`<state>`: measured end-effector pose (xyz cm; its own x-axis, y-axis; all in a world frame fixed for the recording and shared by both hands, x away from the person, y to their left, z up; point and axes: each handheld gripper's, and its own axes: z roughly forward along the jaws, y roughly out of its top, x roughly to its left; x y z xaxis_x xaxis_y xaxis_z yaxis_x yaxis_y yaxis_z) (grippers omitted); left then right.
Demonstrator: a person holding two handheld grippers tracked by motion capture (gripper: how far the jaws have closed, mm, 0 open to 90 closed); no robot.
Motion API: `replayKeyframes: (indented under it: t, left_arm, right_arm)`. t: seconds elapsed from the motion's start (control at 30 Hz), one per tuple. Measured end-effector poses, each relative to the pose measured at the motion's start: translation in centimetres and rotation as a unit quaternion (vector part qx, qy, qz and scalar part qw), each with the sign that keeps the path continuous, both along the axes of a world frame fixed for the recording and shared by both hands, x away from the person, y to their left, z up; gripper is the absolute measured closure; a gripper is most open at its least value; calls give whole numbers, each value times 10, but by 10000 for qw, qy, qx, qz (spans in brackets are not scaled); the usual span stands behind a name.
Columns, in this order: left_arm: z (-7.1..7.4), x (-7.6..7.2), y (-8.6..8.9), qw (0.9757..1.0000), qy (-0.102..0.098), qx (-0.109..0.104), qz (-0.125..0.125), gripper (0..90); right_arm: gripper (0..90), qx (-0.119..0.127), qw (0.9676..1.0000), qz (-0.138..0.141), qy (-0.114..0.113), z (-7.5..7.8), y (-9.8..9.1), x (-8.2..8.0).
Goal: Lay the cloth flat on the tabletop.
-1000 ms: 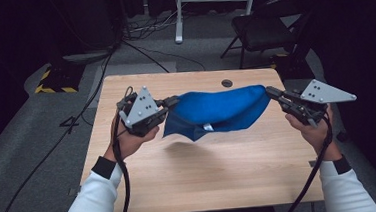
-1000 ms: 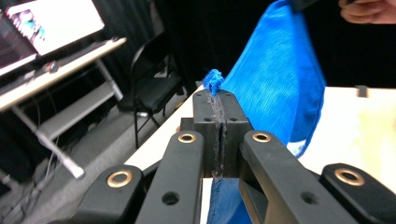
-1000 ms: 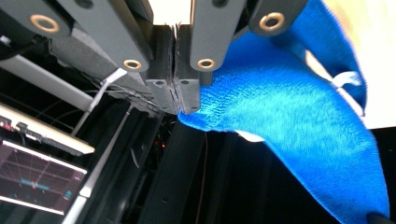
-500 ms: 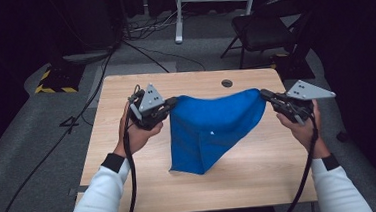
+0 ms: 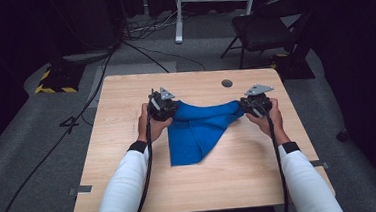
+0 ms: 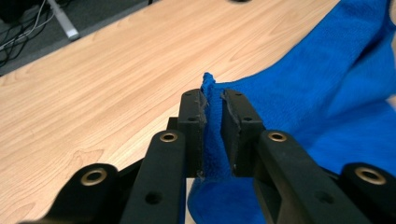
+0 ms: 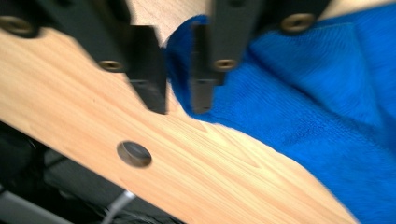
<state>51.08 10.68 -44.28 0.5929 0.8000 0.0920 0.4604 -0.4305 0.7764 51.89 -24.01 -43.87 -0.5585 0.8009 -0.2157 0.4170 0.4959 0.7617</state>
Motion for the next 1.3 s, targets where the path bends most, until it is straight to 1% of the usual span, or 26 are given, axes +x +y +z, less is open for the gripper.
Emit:
replayKeyframes:
  t: [0.03,0.1,0.13,0.17,0.2,0.23,0.27,0.33,0.4,0.47,0.53,0.63,0.7,0.73,0.77,0.8,0.9,0.93,0.97,1.0,1.03,1.1,1.13,1.17,1.2,1.3]
  left_arm:
    - [-3,3,1,9999,40,-15,115,690]
    - [-7,5,3,9994,96,-23,330,579]
    - [-7,5,3,9994,96,-23,330,538]
    - [-9,4,7,9992,174,-174,308,487]
    - [-9,4,7,9992,174,-174,308,423]
    - [-10,0,8,9995,237,-68,189,371]
    - [-10,-4,8,9997,242,-11,22,371]
    - [-9,-11,9,9994,288,-19,-167,334]
    - [-9,-21,10,9984,305,-11,-469,301]
    - [-10,-34,9,9966,318,129,-744,285]
    - [-13,-47,7,9939,349,281,-1006,286]
    - [-18,-65,5,9887,455,485,-1344,295]
    - [-22,-74,2,9863,530,542,-1467,300]
    - [-25,-77,1,9856,565,527,-1504,303]
    - [-28,-80,0,9841,614,565,-1570,304]
    - [-28,-80,0,9841,614,565,-1570,304]
    - [-40,-87,-5,9795,773,665,-1735,304]
    - [-40,-87,-5,9795,773,665,-1735,306]
    - [-42,-88,-6,9777,817,746,-1787,311]
    - [-46,-89,-6,9765,887,754,-1816,311]
    - [-47,-89,-5,9770,916,657,-1808,321]
    - [-47,-89,-3,9767,929,611,-1834,326]
    - [-47,-89,-3,9767,929,611,-1834,324]
    - [-49,-89,-1,9774,982,483,-1810,324]
    - [-50,-88,0,9773,1020,436,-1804,324]
    - [-50,-89,1,9775,1023,403,-1802,322]
  right_arm:
    - [674,-18,9999,-97,25,-3,1,2]
    - [587,38,9999,-153,62,-6,3,4]
    - [587,38,9999,-153,62,-6,3,4]
    - [557,94,9999,-59,52,-7,5,2]
    - [557,94,9999,-59,52,-7,5,2]
    - [553,222,9997,88,56,-6,6,-2]
    - [553,284,9994,175,70,-4,8,-4]
    - [553,326,9987,384,42,-1,14,-11]
    - [548,348,9973,639,60,1,24,-17]
    - [543,405,9950,910,114,1,36,-24]
    - [528,383,9922,1180,146,1,49,-29]
    - [515,241,9883,1490,225,-3,69,-33]
    - [501,130,9864,1614,284,-8,79,-31]
    - [495,115,9858,1639,359,-11,82,-29]
    - [491,55,9860,1619,396,-14,86,-27]
    - [491,55,9860,1619,396,-14,86,-27]
    - [471,-66,9857,1574,595,-27,95,-20]
    - [471,-66,9857,1574,595,-27,95,-20]
    - [540,-209,9847,1606,646,-33,100,-18]
    - [560,-285,9851,1575,632,-36,102,-18]
    - [605,-391,9851,1552,634,-39,103,-17]
    - [721,-520,9851,1498,667,-44,105,-15]
    - [721,-520,9851,1498,667,-44,105,-15]
    - [801,-543,9845,1506,716,-48,105,-14]
    - [839,-534,9846,1507,713,-47,104,-14]
    - [878,-542,9849,1518,630,-43,101,-17]
